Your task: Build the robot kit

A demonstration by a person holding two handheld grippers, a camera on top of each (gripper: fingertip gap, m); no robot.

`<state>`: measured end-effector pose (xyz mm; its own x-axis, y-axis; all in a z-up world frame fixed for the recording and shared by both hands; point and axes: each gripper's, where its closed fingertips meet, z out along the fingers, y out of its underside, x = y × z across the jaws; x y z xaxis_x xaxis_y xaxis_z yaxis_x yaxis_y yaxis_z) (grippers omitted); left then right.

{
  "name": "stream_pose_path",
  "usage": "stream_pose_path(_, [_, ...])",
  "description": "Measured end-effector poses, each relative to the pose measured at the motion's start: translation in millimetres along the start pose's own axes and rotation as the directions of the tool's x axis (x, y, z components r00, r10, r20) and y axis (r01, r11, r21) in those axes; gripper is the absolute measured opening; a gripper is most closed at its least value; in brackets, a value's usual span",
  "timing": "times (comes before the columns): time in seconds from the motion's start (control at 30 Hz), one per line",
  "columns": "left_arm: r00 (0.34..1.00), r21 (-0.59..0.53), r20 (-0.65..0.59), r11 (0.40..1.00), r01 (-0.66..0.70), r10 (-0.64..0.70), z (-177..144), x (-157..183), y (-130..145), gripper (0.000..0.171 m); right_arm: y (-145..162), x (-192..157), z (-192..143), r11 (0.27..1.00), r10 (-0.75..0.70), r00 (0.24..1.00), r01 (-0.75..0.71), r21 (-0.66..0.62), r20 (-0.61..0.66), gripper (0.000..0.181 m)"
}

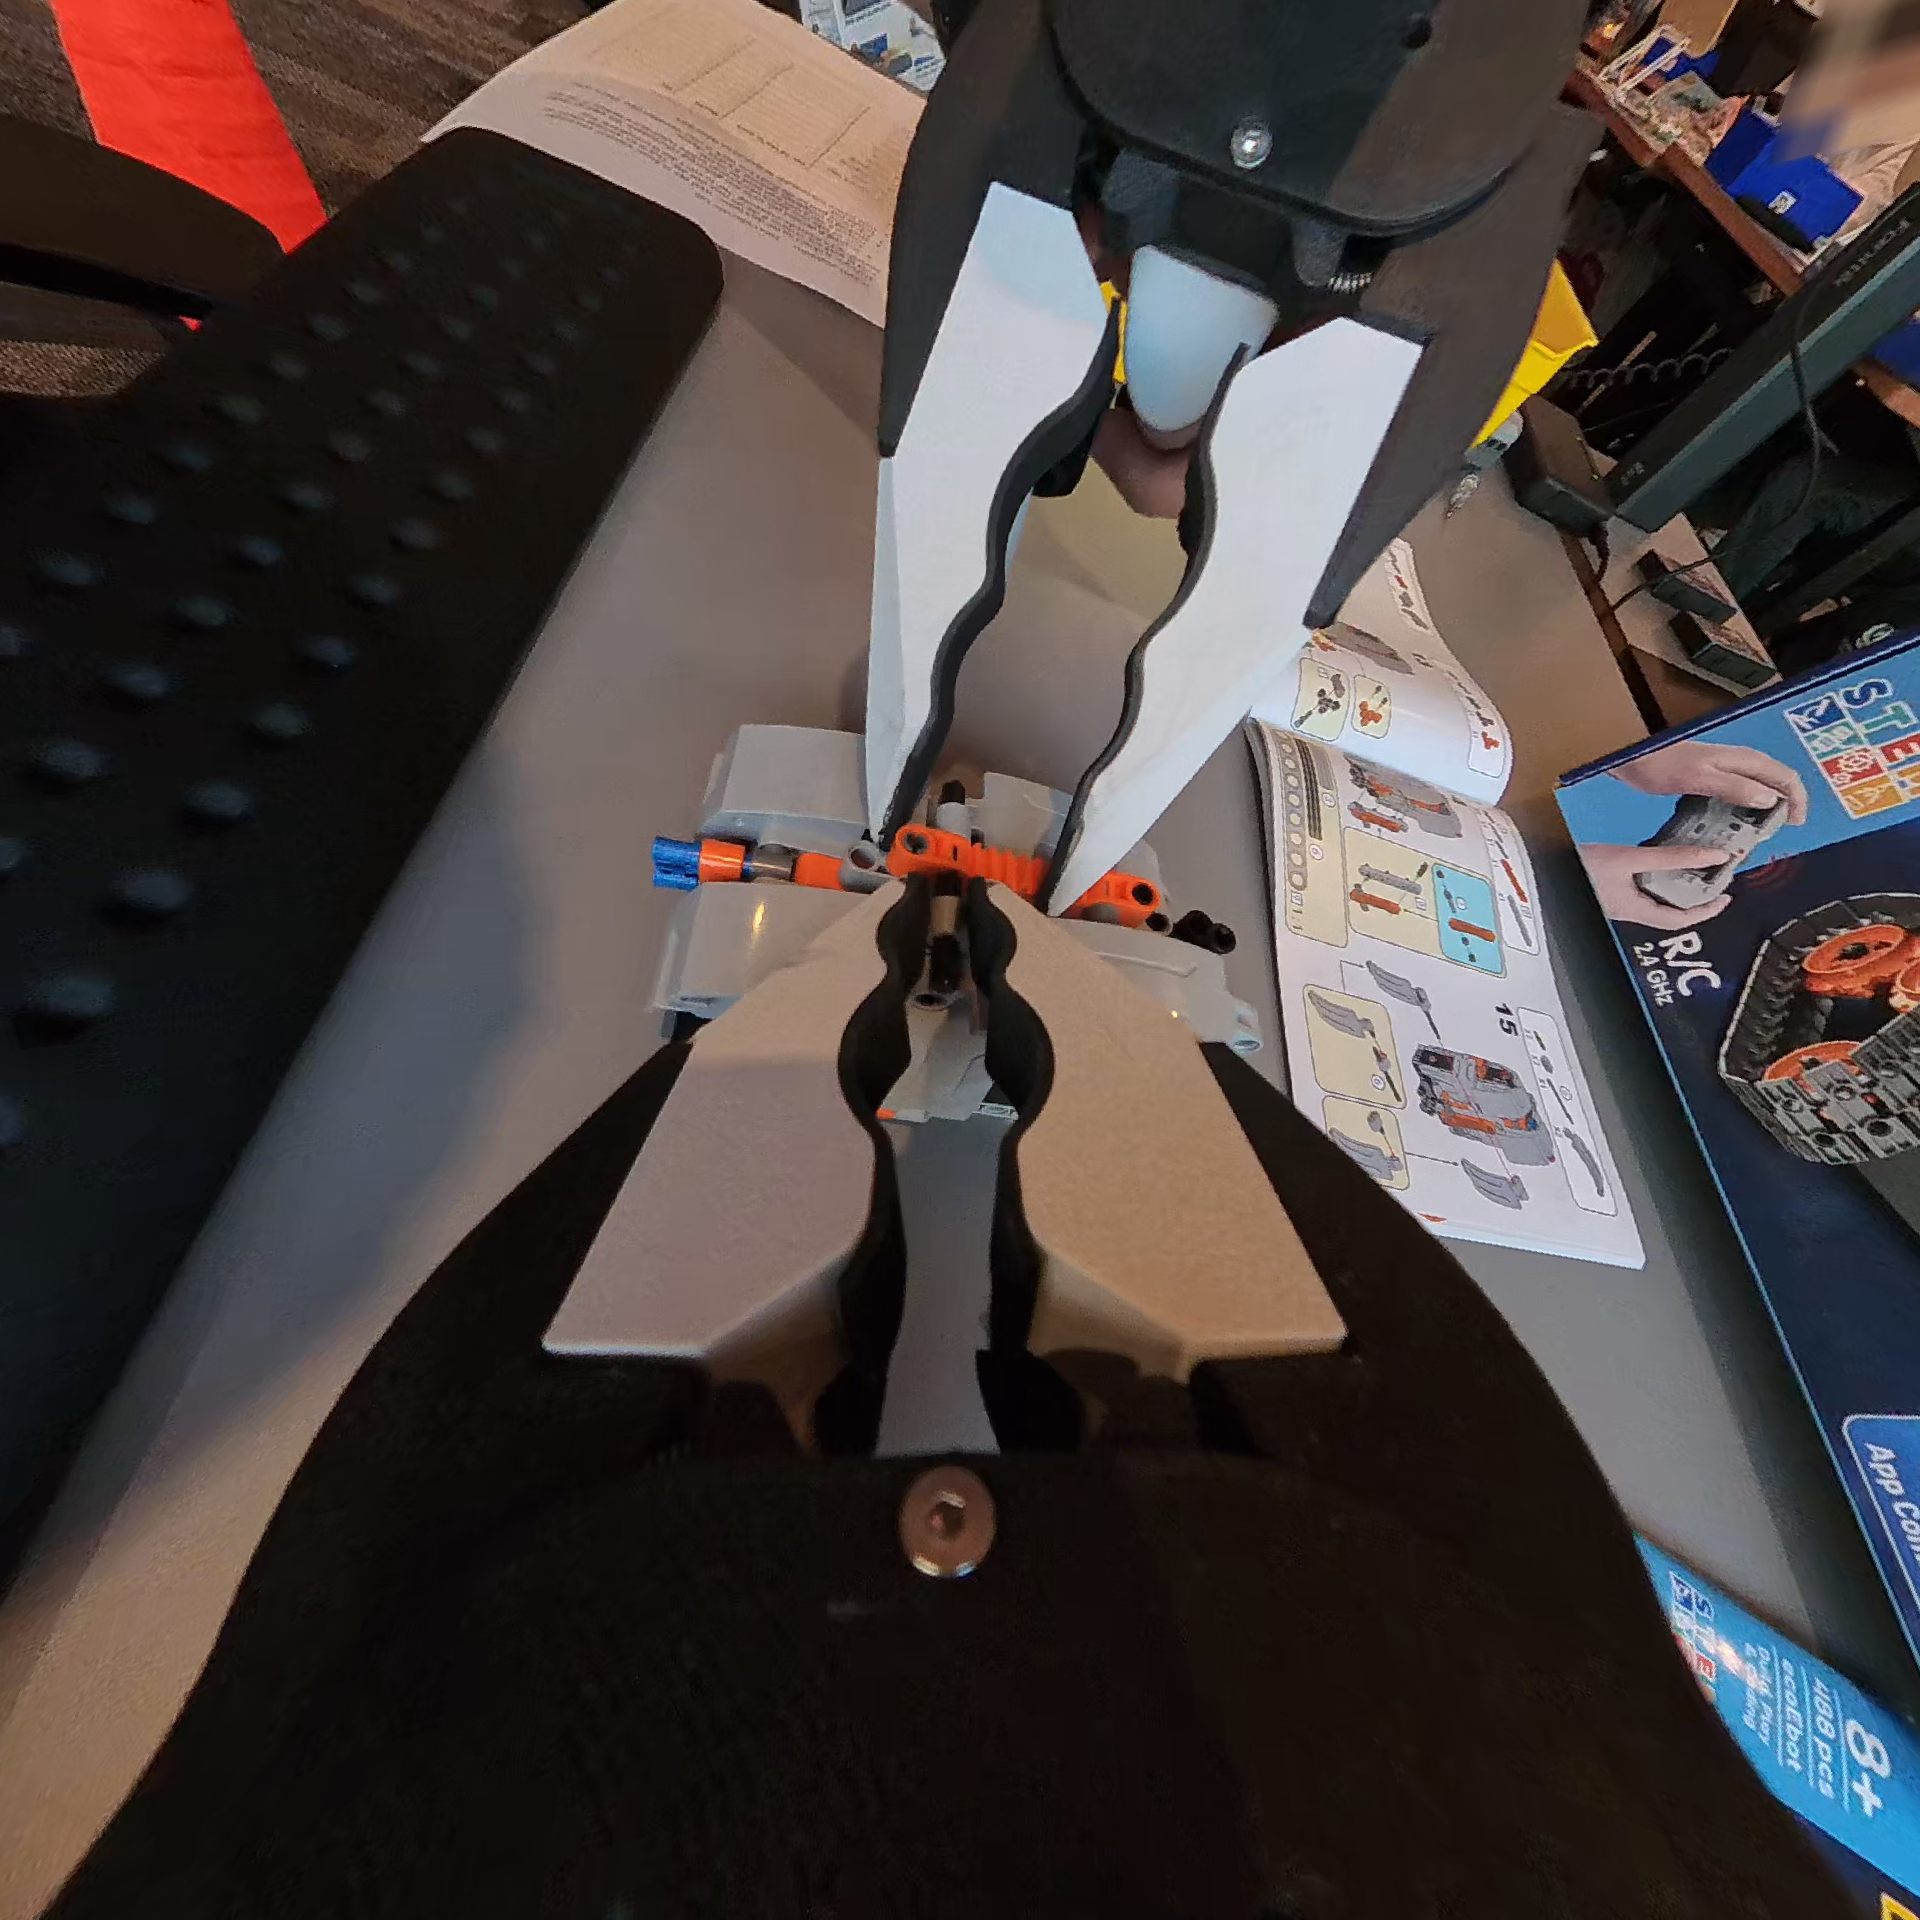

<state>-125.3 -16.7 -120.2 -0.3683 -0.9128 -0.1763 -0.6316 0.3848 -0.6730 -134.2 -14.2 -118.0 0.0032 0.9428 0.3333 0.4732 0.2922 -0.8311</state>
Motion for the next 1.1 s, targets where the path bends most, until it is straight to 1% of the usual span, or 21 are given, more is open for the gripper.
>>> stream_pose_path(0.27, [1.0, 0.02, 0.002, 1.0, -0.015, 0.015, -1, 0, 1, 0.028, 0, 1, 1, 1.0, -0.008, 1.0, 0.008, -0.006, -0.013, 0.006])
stream_pose_path(0.43, [1.0, 0.021, 0.024, 1.0, 0.004, -0.005, -3, -1, 2, 0.028, -1, 2, 2, 1.0, 0.009, 1.0, -0.009, 0.0, -0.019, 0.006])
stream_pose_path(0.5, [0.998, 0.017, 0.046, 0.999, 0.036, -0.037, -4, -2, 4, 0.029, -1, 3, 3, 1.0, 0.019, 0.999, -0.019, 0.001, -0.035, 0.006])
stream_pose_path(0.57, [0.992, 0.028, 0.082, 0.995, 0.097, -0.099, -6, -4, 4, 0.03, -1, 4, 5, 1.0, 0.015, 0.998, -0.016, -0.007, -0.058, 0.006])
stream_pose_path(0.63, [0.973, 0.055, 0.151, 0.984, 0.168, -0.175, -10, -6, 6, 0.032, -2, 5, 7, 1.0, 0.019, 0.996, -0.02, -0.016, -0.082, 0.006])
stream_pose_path(0.7, [0.931, 0.092, 0.253, 0.964, 0.249, -0.264, -18, -10, 12, 0.041, -3, 7, 11, 0.999, 0.039, 0.993, -0.042, -0.026, -0.108, 0.005])
stream_pose_path(0.77, [0.856, 0.158, 0.343, 0.923, 0.352, -0.386, -28, -12, 18, 0.044, -5, 9, 15, 0.997, 0.065, 0.988, -0.071, -0.037, -0.139, 0.005])
stream_pose_path(0.83, [0.755, 0.254, 0.416, 0.862, 0.439, -0.507, -37, -13, 22, 0.032, -6, 12, 19, 0.993, 0.097, 0.979, -0.107, -0.046, -0.18, 0.005])
stream_pose_path(0.87, [0.715, 0.299, 0.431, 0.835, 0.462, -0.55, -40, -11, 21, 0.03, -7, 14, 21, 0.991, 0.116, 0.972, -0.128, -0.048, -0.204, 0.005])
stream_pose_path(0.9, [0.684, 0.327, 0.449, 0.818, 0.473, -0.575, -42, -9, 21, 0.027, -8, 15, 24, 0.987, 0.139, 0.965, -0.153, -0.049, -0.222, 0.005])
stream_pose_path(0.97, [0.635, 0.341, 0.502, 0.81, 0.477, -0.586, -44, -4, 23, 0.01, -10, 16, 29, 0.979, 0.181, 0.95, -0.2, -0.048, -0.256, 0.005])
stream_pose_path(1.0, [0.61, 0.344, 0.529, 0.806, 0.481, -0.59, -44, -4, 24, 0.006, -11, 17, 31, 0.975, 0.195, 0.942, -0.216, -0.049, -0.273, 0.005])
stream_pose_path(1.1, [0.559, 0.36, 0.566, 0.792, 0.493, -0.605, -42, -3, 23, 0.012, -13, 18, 36, 0.967, 0.219, 0.922, -0.248, -0.053, -0.32, 0.005])
